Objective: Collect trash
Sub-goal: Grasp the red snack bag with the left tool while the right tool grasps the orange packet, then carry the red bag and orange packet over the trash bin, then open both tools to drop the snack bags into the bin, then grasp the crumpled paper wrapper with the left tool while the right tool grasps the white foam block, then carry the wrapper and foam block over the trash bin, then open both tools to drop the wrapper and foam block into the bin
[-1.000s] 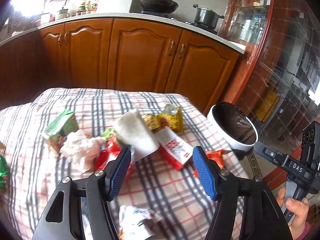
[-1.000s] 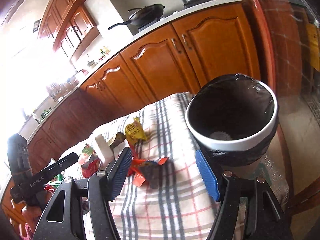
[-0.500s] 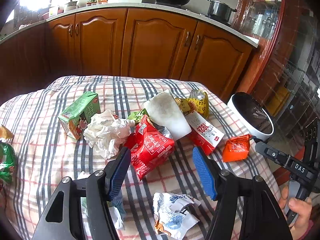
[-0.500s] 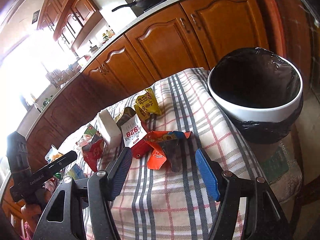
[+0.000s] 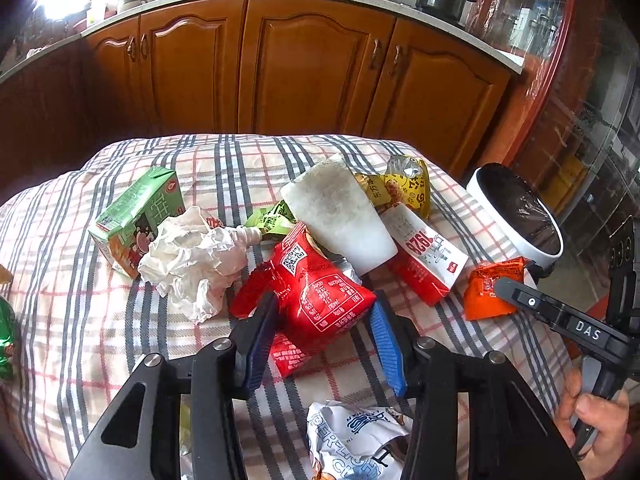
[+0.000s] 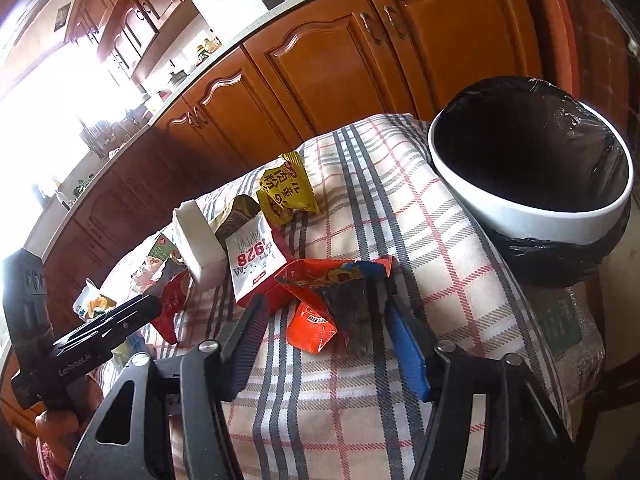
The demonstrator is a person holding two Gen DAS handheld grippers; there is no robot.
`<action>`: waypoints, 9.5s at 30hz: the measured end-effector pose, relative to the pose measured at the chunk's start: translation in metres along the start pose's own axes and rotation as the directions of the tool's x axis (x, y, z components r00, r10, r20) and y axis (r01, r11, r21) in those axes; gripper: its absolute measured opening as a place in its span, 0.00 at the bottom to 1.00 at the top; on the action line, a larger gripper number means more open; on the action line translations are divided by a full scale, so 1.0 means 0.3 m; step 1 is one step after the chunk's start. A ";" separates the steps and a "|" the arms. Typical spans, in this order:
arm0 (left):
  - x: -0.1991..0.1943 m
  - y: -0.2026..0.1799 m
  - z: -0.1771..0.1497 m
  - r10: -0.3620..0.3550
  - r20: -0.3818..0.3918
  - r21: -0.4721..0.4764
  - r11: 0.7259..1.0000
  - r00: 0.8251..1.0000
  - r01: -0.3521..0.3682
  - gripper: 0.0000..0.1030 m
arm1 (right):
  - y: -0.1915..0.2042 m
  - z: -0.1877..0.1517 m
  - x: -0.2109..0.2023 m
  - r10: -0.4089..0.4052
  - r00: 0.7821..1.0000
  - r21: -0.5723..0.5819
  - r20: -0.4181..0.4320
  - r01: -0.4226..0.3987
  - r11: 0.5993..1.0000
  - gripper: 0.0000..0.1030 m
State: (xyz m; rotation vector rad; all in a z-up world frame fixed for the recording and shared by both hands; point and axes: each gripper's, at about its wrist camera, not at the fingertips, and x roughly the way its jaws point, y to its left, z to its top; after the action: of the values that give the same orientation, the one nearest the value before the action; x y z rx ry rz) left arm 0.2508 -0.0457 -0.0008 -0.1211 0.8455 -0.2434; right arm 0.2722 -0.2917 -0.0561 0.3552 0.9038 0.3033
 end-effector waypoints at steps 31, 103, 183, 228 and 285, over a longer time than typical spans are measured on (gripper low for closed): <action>-0.274 -0.069 -0.005 -0.089 0.186 0.047 0.996 0.978 0.082 0.31 | 0.029 0.009 -0.220 0.081 0.989 -0.039 0.120 -0.077 0.996 0.06; 0.505 -0.679 0.430 -0.244 -0.080 0.174 0.951 0.966 0.255 0.51 | -0.504 0.320 -0.224 -0.202 0.979 0.013 0.036 0.202 0.979 0.29; -0.192 0.253 -0.156 0.024 0.049 -0.090 0.996 0.999 -0.019 0.23 | 0.338 -0.151 0.088 0.055 0.991 -0.280 -0.124 -0.088 0.956 0.47; 0.010 -0.382 0.132 -0.206 0.051 0.217 0.957 0.977 0.190 0.22 | -0.241 0.110 -0.321 -0.116 0.983 -0.030 0.144 0.121 0.992 0.48; 0.514 -0.721 0.439 -0.165 -0.065 0.245 0.953 0.984 0.176 0.49 | -0.504 0.345 -0.188 -0.230 0.972 0.000 0.052 0.231 0.973 0.59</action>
State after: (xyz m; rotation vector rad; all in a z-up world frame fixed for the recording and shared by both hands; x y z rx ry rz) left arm 0.4125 -0.2934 0.0179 0.0484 0.8416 -0.5149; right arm 0.3388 -0.4682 -0.0215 0.2477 0.8832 0.0825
